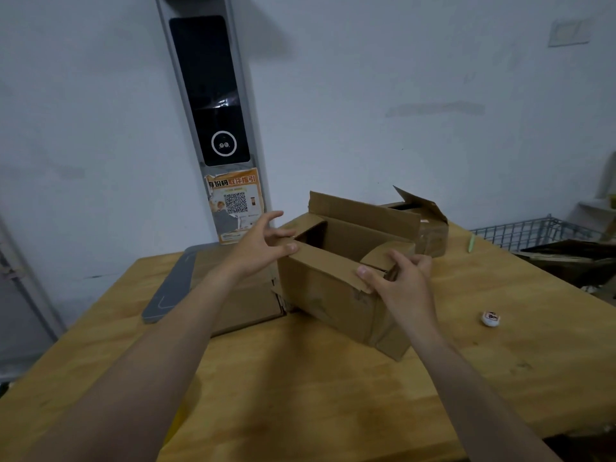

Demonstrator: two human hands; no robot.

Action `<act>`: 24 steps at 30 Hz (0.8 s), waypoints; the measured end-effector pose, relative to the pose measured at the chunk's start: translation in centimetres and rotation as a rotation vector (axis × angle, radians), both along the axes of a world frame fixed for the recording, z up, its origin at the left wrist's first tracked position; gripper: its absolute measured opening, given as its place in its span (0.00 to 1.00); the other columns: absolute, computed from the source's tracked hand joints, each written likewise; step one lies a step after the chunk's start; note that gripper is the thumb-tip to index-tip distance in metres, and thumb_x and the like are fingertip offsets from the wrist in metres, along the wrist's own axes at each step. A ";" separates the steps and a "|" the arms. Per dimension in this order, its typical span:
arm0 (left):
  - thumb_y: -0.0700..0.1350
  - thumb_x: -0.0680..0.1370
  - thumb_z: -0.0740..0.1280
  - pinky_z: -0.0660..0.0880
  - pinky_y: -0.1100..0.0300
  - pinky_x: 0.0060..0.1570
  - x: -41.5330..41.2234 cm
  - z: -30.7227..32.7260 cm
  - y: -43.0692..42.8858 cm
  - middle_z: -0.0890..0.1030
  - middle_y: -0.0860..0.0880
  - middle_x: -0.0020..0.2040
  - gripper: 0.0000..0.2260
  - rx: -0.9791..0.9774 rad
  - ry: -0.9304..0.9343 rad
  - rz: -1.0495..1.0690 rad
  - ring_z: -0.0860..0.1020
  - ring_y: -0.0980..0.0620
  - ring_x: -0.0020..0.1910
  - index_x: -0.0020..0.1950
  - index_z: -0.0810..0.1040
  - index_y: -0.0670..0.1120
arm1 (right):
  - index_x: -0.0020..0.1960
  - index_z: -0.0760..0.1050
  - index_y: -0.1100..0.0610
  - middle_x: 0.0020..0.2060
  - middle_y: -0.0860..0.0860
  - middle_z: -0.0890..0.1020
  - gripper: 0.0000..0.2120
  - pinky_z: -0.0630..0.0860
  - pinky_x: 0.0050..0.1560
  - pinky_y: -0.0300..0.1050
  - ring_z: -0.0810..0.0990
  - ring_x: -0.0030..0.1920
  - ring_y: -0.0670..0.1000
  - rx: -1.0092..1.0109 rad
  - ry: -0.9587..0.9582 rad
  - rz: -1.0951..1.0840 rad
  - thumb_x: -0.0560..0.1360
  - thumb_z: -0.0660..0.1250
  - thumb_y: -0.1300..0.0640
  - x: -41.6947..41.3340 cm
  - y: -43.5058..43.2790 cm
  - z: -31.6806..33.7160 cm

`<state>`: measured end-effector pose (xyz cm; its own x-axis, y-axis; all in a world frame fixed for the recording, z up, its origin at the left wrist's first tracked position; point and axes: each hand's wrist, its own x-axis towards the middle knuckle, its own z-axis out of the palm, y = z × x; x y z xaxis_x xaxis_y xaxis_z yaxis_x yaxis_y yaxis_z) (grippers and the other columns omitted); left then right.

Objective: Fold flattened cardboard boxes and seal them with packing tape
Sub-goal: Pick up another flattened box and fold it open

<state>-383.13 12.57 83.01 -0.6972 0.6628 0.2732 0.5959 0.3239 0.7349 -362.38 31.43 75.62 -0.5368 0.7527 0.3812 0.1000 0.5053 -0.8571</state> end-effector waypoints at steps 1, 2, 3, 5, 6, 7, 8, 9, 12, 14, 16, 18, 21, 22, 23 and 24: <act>0.57 0.76 0.75 0.64 0.51 0.68 -0.2 -0.1 0.1 0.80 0.64 0.64 0.36 -0.002 -0.005 -0.006 0.71 0.60 0.67 0.79 0.61 0.57 | 0.75 0.70 0.54 0.62 0.44 0.61 0.42 0.73 0.53 0.40 0.71 0.62 0.48 -0.005 0.000 0.003 0.70 0.74 0.33 0.0 0.1 0.0; 0.58 0.76 0.74 0.65 0.51 0.69 -0.3 -0.2 0.1 0.80 0.65 0.64 0.35 -0.005 -0.011 -0.009 0.71 0.59 0.67 0.79 0.62 0.57 | 0.76 0.69 0.54 0.62 0.44 0.61 0.42 0.73 0.53 0.40 0.71 0.62 0.48 -0.011 -0.001 0.006 0.70 0.74 0.33 -0.1 0.3 0.0; 0.60 0.76 0.74 0.65 0.51 0.69 -0.5 -0.2 0.2 0.79 0.65 0.65 0.35 -0.010 -0.015 -0.008 0.71 0.58 0.69 0.79 0.62 0.57 | 0.76 0.69 0.54 0.61 0.43 0.60 0.42 0.73 0.52 0.40 0.71 0.62 0.48 -0.014 -0.003 0.007 0.70 0.74 0.33 -0.1 0.3 0.0; 0.63 0.76 0.72 0.65 0.49 0.71 -0.8 -0.3 0.1 0.78 0.65 0.66 0.35 -0.015 -0.011 -0.006 0.70 0.57 0.71 0.78 0.61 0.56 | 0.76 0.69 0.53 0.60 0.43 0.60 0.41 0.72 0.52 0.39 0.70 0.62 0.47 -0.019 -0.005 0.008 0.70 0.73 0.34 -0.1 0.5 -0.1; 0.63 0.76 0.71 0.65 0.48 0.71 -0.9 -0.3 0.1 0.78 0.65 0.66 0.35 -0.014 -0.009 -0.006 0.70 0.57 0.71 0.78 0.62 0.56 | 0.76 0.69 0.53 0.61 0.43 0.60 0.41 0.72 0.52 0.39 0.70 0.62 0.47 -0.026 -0.003 0.012 0.70 0.74 0.34 -0.1 0.6 -0.1; 0.63 0.76 0.71 0.66 0.48 0.71 -0.9 -0.3 0.1 0.78 0.65 0.66 0.34 -0.015 -0.004 -0.003 0.69 0.57 0.71 0.78 0.62 0.56 | 0.76 0.69 0.53 0.61 0.43 0.60 0.41 0.73 0.54 0.39 0.69 0.62 0.46 -0.040 0.001 0.020 0.70 0.74 0.34 -0.1 0.8 -0.1; 0.62 0.76 0.72 0.66 0.49 0.70 -0.9 -0.3 0.1 0.79 0.65 0.65 0.34 -0.016 0.004 0.003 0.70 0.57 0.70 0.77 0.63 0.56 | 0.76 0.69 0.53 0.61 0.43 0.61 0.42 0.73 0.56 0.41 0.69 0.61 0.46 -0.054 0.006 0.031 0.69 0.75 0.35 0.0 1.0 -0.1; 0.61 0.75 0.73 0.67 0.50 0.67 -0.8 -0.3 0.0 0.79 0.64 0.64 0.33 -0.017 0.017 0.012 0.70 0.56 0.68 0.77 0.64 0.57 | 0.76 0.70 0.53 0.61 0.43 0.61 0.42 0.74 0.58 0.42 0.70 0.61 0.46 -0.066 0.007 0.044 0.68 0.76 0.35 0.1 1.3 -0.1; 0.55 0.75 0.76 0.72 0.53 0.62 -0.1 -0.6 -0.6 0.80 0.61 0.62 0.30 0.038 0.028 0.006 0.74 0.56 0.64 0.75 0.69 0.56 | 0.75 0.70 0.52 0.64 0.44 0.64 0.42 0.76 0.55 0.42 0.73 0.61 0.47 -0.087 -0.022 0.070 0.67 0.78 0.38 1.2 2.9 0.5; 0.47 0.77 0.75 0.78 0.56 0.59 0.7 -1.3 -1.4 0.82 0.58 0.62 0.26 0.148 -0.026 -0.029 0.79 0.53 0.61 0.74 0.72 0.52 | 0.74 0.72 0.50 0.68 0.46 0.68 0.37 0.77 0.50 0.40 0.75 0.59 0.46 -0.097 -0.025 0.110 0.69 0.78 0.42 2.2 4.2 0.8; 0.42 0.77 0.74 0.81 0.57 0.56 1.3 -2.5 -2.1 0.82 0.58 0.62 0.23 0.238 -0.063 -0.056 0.81 0.50 0.57 0.72 0.74 0.52 | 0.73 0.73 0.49 0.69 0.46 0.71 0.33 0.78 0.51 0.42 0.76 0.60 0.47 -0.105 -0.011 0.152 0.71 0.78 0.46 2.9 5.2 0.8; 0.40 0.77 0.74 0.81 0.55 0.57 1.6 -3.7 -2.3 0.82 0.60 0.64 0.23 0.294 -0.080 -0.064 0.82 0.48 0.54 0.70 0.76 0.52 | 0.74 0.73 0.50 0.68 0.45 0.72 0.32 0.80 0.52 0.43 0.77 0.59 0.46 -0.123 0.003 0.182 0.72 0.77 0.49 3.1 5.6 0.8; 0.40 0.77 0.73 0.80 0.60 0.56 1.4 -4.2 -2.1 0.81 0.60 0.65 0.22 0.332 -0.131 -0.067 0.82 0.52 0.56 0.70 0.76 0.51 | 0.73 0.73 0.50 0.65 0.43 0.71 0.30 0.80 0.47 0.38 0.78 0.56 0.45 -0.131 0.018 0.206 0.73 0.77 0.51 2.6 5.8 1.1; 0.40 0.77 0.73 0.80 0.63 0.56 1.2 -4.1 -2.0 0.81 0.60 0.65 0.22 0.331 -0.144 -0.075 0.81 0.55 0.59 0.70 0.76 0.51 | 0.73 0.74 0.50 0.65 0.44 0.71 0.29 0.80 0.46 0.38 0.78 0.56 0.45 -0.134 0.020 0.214 0.73 0.77 0.51 2.4 5.9 1.2; 0.40 0.78 0.73 0.79 0.65 0.54 1.2 -4.0 -2.0 0.81 0.60 0.65 0.21 0.325 -0.155 -0.086 0.80 0.57 0.61 0.70 0.76 0.52 | 0.72 0.75 0.49 0.65 0.44 0.71 0.29 0.81 0.46 0.38 0.79 0.56 0.45 -0.142 0.024 0.224 0.73 0.77 0.51 2.2 6.0 1.3; 0.41 0.78 0.72 0.79 0.65 0.53 1.1 -3.9 -2.0 0.80 0.61 0.66 0.21 0.316 -0.168 -0.092 0.79 0.58 0.63 0.70 0.76 0.53 | 0.71 0.75 0.48 0.66 0.45 0.71 0.28 0.82 0.47 0.40 0.79 0.56 0.46 -0.148 0.025 0.237 0.73 0.77 0.51 2.1 6.2 1.4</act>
<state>-382.03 10.62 79.15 -0.6911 0.6259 0.3614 0.4744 0.0156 0.8802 -360.29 37.66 77.01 -0.6960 0.6560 0.2921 -0.0285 0.3813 -0.9240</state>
